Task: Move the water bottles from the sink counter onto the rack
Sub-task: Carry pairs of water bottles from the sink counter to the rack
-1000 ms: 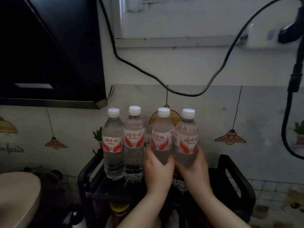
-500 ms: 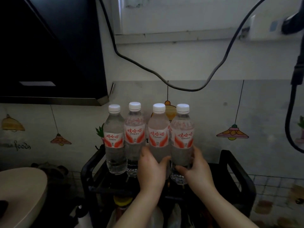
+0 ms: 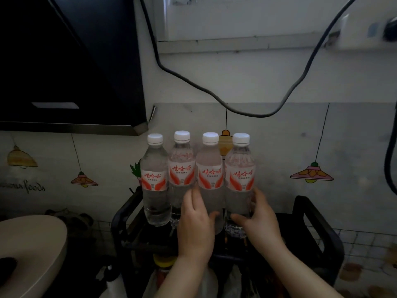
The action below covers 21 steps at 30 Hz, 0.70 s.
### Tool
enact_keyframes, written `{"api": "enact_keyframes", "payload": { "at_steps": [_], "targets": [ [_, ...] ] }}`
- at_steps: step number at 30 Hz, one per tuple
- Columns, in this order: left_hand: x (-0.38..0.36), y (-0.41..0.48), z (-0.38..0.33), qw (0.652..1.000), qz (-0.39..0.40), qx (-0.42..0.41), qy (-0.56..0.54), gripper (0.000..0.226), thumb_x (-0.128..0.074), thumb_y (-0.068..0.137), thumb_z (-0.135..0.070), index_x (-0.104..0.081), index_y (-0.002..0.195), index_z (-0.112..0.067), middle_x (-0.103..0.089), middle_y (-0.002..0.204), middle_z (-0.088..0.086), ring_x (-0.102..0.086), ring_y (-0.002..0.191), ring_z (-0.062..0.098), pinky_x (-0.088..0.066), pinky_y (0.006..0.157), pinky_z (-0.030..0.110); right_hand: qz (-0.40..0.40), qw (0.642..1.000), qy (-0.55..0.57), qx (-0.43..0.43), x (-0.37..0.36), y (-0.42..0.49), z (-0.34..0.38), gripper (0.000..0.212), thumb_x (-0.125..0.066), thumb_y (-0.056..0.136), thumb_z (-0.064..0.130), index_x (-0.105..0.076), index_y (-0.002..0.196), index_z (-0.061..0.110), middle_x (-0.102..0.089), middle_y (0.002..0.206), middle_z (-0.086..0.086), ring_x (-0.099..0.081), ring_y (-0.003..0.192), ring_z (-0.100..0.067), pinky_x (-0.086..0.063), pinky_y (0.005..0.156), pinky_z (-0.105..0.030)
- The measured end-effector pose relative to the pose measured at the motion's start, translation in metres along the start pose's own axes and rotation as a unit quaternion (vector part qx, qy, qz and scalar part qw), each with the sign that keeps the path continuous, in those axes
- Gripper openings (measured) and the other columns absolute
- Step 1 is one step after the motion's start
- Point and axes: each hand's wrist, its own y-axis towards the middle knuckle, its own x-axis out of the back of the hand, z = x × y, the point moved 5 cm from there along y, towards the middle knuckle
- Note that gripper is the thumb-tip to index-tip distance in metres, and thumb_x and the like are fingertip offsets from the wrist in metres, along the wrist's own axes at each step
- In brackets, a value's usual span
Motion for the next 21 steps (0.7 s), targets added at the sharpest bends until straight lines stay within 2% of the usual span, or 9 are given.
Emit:
{"api": "enact_keyframes", "payload": {
  "at_steps": [4,8,10,14,18,21],
  "targets": [
    [-0.0007,0.0022,0.0032,0.999,-0.015,-0.031,0.016,0.080,-0.088,0.058,-0.008,-0.051,0.126,0.008,-0.060,0.122,0.024,-0.062,0.111,0.038,-0.053,0.085,0.043,0.000,1.000,-0.002,0.000,-0.0016,0.0007,-0.0004,0.069,-0.075,0.073,0.002,-0.043,0.132,0.019,-0.055,0.102,0.009,-0.052,0.099,-0.005,-0.038,0.064,-0.006],
    [-0.0005,0.0057,0.0062,0.998,-0.010,-0.053,0.040,0.081,-0.089,0.053,-0.006,-0.053,0.124,0.008,-0.063,0.117,0.023,-0.064,0.107,0.037,-0.053,0.084,0.043,-0.002,1.000,0.002,0.000,-0.0052,0.0016,-0.0004,0.068,-0.075,0.073,0.002,-0.043,0.131,0.020,-0.056,0.103,0.007,-0.050,0.096,-0.003,-0.037,0.063,-0.004],
    [-0.0009,0.0058,0.0081,0.998,-0.008,-0.055,0.041,0.079,-0.088,0.055,-0.005,-0.052,0.125,0.008,-0.063,0.118,0.023,-0.063,0.109,0.037,-0.052,0.086,0.042,-0.005,1.000,0.005,0.000,-0.0077,0.0024,-0.0016,0.068,-0.075,0.073,0.003,-0.044,0.131,0.020,-0.057,0.105,0.006,-0.051,0.098,-0.004,-0.037,0.069,-0.006],
    [-0.0017,0.0038,0.0106,0.998,-0.005,-0.054,0.030,0.078,-0.086,0.060,-0.006,-0.049,0.127,0.006,-0.060,0.121,0.023,-0.061,0.113,0.036,-0.052,0.088,0.042,-0.006,1.000,-0.002,0.000,-0.0098,0.0037,-0.0006,0.070,-0.075,0.073,0.003,-0.042,0.133,0.020,-0.057,0.107,0.006,-0.050,0.099,-0.005,-0.040,0.080,-0.019],
    [-0.0018,0.0016,0.0109,0.999,-0.010,-0.052,0.011,0.077,-0.083,0.064,-0.006,-0.046,0.131,0.004,-0.056,0.127,0.021,-0.057,0.120,0.035,-0.050,0.094,0.042,-0.006,1.000,-0.018,0.002,-0.0088,0.0073,-0.0010,0.068,-0.073,0.075,0.002,-0.041,0.133,0.018,-0.057,0.108,0.004,-0.054,0.101,-0.009,-0.039,0.071,-0.012],
    [-0.0003,-0.0007,0.0097,0.999,-0.012,-0.046,-0.001,0.077,-0.081,0.068,-0.006,-0.043,0.134,0.003,-0.052,0.132,0.020,-0.053,0.124,0.034,-0.047,0.098,0.041,-0.008,1.000,-0.021,0.001,-0.0088,0.0068,-0.0007,0.067,-0.072,0.076,0.002,-0.041,0.133,0.017,-0.059,0.114,0.000,-0.055,0.105,-0.012,-0.040,0.076,-0.015]
  ]
}}
